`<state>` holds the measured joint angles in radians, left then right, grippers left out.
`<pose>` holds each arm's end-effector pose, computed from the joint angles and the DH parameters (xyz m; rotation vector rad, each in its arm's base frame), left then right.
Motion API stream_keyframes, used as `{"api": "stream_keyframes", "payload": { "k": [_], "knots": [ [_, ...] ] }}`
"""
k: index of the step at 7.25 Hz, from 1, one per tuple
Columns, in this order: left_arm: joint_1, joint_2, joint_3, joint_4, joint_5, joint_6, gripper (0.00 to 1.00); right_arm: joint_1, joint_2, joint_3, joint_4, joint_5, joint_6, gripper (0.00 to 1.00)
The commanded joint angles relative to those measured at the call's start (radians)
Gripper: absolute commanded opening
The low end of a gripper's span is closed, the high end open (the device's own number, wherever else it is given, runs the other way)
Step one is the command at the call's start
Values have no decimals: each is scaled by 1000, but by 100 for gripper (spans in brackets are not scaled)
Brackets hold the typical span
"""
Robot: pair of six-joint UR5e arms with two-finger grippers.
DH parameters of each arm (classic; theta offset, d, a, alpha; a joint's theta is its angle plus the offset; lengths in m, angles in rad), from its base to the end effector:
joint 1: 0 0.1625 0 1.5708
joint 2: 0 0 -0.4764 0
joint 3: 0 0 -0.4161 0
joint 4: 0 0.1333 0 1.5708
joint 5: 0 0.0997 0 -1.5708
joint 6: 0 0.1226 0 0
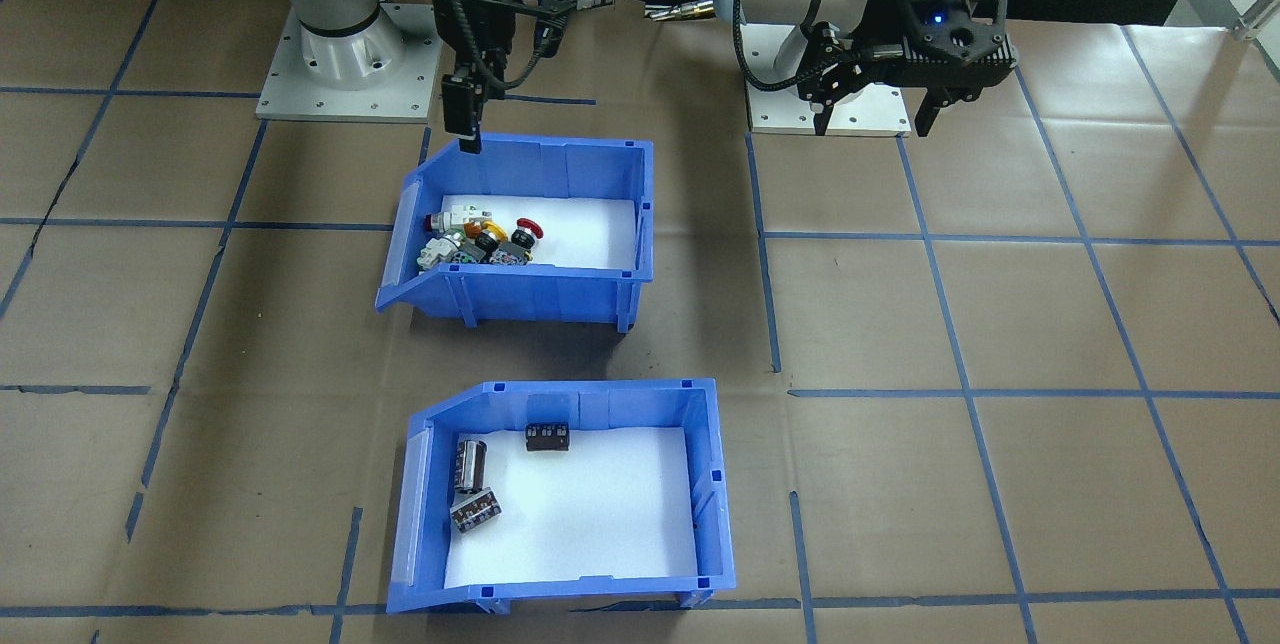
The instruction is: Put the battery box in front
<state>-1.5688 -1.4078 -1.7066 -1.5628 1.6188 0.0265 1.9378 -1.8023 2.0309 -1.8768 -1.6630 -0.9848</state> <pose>-0.1265 -0.4428 0.5250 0.0366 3.0924 -0.0533 0.2591 -0.3341 0.4179 1.8910 -2.3668 0.0693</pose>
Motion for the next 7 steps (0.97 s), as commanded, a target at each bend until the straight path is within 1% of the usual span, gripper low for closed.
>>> {"api": "stream_keyframes", "payload": {
  "k": [1,2,3,4,5,6,7],
  "knots": [
    [0,1,-1,1,1,3,100,-178,-5,-110,159,2,3,100],
    [1,0,4,1,1,4,100,-239,-12,-113,147,-1,15,100],
    [1,1,1,1,1,4,100,-325,-12,-126,142,-1,81,100],
    [6,1,1,1,1,3,100,-402,-14,-161,143,15,137,100],
    [6,1,1,1,1,4,100,-421,4,-199,142,16,206,100],
    [6,1,1,1,1,4,100,-421,47,-243,153,16,397,100],
    [6,0,1,1,1,4,100,-419,108,-306,168,20,567,100]
  ]
}}
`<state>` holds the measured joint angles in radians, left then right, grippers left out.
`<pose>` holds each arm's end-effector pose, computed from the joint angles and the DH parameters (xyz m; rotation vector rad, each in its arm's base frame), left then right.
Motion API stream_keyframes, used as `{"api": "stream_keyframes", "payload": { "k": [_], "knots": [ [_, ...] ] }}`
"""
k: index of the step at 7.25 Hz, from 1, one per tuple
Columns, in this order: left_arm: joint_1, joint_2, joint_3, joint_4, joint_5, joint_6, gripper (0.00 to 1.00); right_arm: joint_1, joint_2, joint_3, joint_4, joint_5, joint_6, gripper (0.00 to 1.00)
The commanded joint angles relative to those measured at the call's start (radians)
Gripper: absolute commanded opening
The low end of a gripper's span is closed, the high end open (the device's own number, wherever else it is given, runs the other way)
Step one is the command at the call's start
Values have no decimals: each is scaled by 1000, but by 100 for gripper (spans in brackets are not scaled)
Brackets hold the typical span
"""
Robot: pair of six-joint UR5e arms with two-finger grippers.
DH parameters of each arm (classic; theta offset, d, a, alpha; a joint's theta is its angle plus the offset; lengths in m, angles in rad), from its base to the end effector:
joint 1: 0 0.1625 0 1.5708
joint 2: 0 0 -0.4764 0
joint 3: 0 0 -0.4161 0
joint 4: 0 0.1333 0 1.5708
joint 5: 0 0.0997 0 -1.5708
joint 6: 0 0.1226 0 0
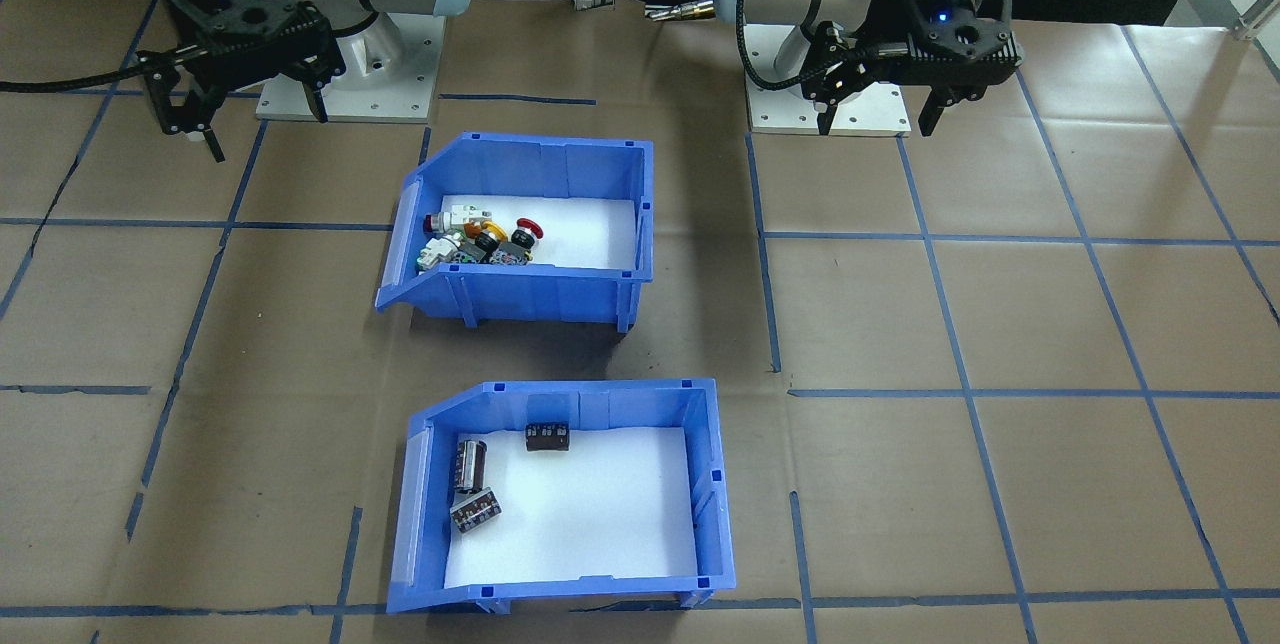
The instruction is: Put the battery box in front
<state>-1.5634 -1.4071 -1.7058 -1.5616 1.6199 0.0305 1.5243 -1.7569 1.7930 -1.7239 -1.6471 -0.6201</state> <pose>-0.1240 -0.4435 0.5259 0.0343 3.0911 -0.0571 0.1033 -0.4463 0.5059 0.8502 -2.9068 0.1298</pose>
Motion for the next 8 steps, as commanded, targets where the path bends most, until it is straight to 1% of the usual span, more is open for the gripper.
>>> {"api": "stream_keyframes", "payload": {
  "k": [1,2,4,6,8],
  "knots": [
    [0,0,-2,0,0,-1,100,-6,115,-131,58,45,418,100],
    [2,0,-2,0,0,-1,100,-6,163,-179,88,81,629,100],
    [0,-1,-2,0,0,-1,100,8,221,-198,102,81,796,100],
    [2,0,-2,0,0,-1,100,27,220,-196,116,56,807,100],
    [2,0,-2,0,0,-1,100,27,218,-198,116,56,806,100]
  ]
}}
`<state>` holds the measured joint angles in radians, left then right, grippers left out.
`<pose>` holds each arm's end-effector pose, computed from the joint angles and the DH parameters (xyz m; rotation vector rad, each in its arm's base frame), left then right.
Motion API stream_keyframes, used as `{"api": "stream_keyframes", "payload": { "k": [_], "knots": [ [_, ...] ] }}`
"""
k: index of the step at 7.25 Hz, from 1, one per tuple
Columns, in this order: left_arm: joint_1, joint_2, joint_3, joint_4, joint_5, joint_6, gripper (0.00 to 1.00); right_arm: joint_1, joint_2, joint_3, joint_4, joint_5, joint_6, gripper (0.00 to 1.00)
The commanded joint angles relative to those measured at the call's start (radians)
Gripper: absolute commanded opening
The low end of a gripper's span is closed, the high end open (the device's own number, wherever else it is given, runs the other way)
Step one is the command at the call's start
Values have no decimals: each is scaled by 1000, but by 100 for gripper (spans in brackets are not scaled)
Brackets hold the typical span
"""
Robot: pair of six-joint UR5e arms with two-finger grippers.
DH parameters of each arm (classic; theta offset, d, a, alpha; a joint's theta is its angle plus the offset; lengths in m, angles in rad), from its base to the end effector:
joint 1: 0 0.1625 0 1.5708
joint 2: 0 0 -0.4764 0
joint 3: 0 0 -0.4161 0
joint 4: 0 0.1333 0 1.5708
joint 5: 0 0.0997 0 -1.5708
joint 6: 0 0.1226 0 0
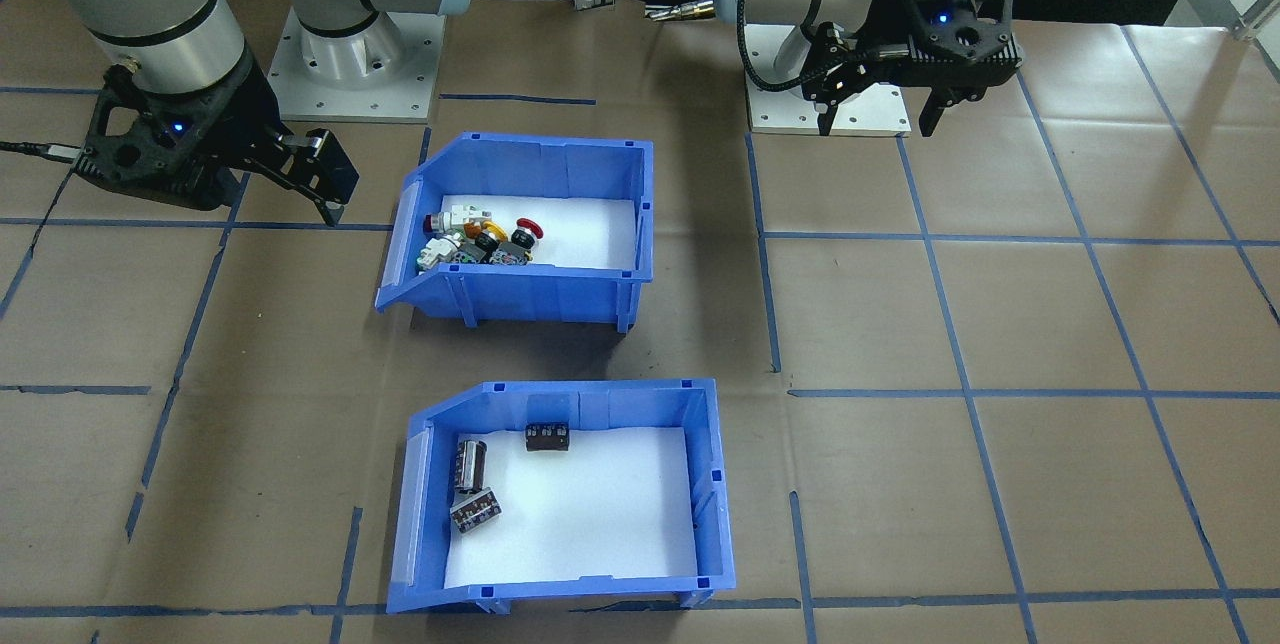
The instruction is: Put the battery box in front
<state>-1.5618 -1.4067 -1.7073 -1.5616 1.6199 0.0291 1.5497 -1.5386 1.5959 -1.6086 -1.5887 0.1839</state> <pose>-0.1233 -0.4434 0.5253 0.0297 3.0912 -0.0554 0.1199 -0.5307 0.4903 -0.3192 -3.1057 -0.0281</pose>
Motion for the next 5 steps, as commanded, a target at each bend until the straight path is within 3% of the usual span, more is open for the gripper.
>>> {"api": "stream_keyframes", "payload": {
  "k": [1,5],
  "knots": [
    [0,0,0,0,0,0,100,1,0,-1,1,-2,2,100],
    [-1,-1,0,0,-2,0,100,1,0,2,1,-4,-12,100]
  ]
}}
